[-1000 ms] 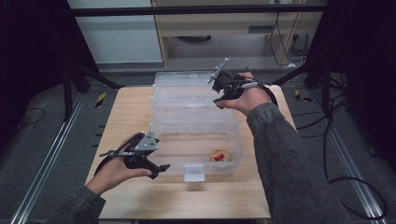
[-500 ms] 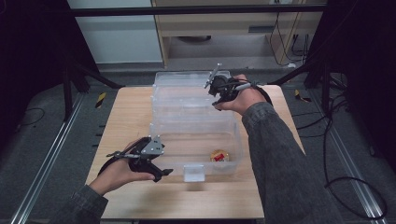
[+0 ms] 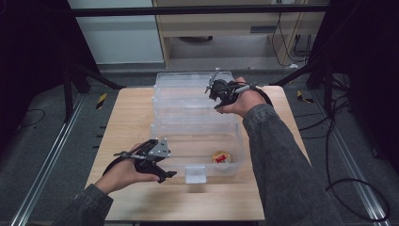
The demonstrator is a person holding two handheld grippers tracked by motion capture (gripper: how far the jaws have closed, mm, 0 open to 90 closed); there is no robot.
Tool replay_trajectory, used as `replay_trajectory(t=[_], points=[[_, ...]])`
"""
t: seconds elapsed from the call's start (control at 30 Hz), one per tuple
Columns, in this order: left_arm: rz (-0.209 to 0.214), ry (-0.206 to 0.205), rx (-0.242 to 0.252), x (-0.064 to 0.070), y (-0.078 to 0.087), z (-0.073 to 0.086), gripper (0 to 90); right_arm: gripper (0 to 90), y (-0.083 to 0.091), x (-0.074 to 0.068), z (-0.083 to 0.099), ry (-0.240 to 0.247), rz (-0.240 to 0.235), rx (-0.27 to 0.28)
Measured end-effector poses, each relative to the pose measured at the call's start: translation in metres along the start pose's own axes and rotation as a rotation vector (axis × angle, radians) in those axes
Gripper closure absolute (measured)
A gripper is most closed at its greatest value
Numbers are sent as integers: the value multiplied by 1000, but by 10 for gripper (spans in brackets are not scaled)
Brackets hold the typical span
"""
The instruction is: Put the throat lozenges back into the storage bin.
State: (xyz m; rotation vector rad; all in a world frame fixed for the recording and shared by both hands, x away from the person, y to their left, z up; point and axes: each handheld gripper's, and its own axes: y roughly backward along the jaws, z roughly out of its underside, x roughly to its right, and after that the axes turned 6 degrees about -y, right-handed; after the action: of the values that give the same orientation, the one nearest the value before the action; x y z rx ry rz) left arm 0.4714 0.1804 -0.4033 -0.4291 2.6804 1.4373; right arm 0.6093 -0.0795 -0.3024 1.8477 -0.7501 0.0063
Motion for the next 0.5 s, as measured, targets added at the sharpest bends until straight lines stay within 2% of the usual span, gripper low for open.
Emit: replay_trajectory(t=[0.3, 0.5], points=[[12, -14, -28, 1, -5, 4, 260, 543, -9, 0, 2, 28, -20, -16], [20, -37, -42, 2, -8, 4, 312, 560, -11, 1, 4, 31, -20, -1]])
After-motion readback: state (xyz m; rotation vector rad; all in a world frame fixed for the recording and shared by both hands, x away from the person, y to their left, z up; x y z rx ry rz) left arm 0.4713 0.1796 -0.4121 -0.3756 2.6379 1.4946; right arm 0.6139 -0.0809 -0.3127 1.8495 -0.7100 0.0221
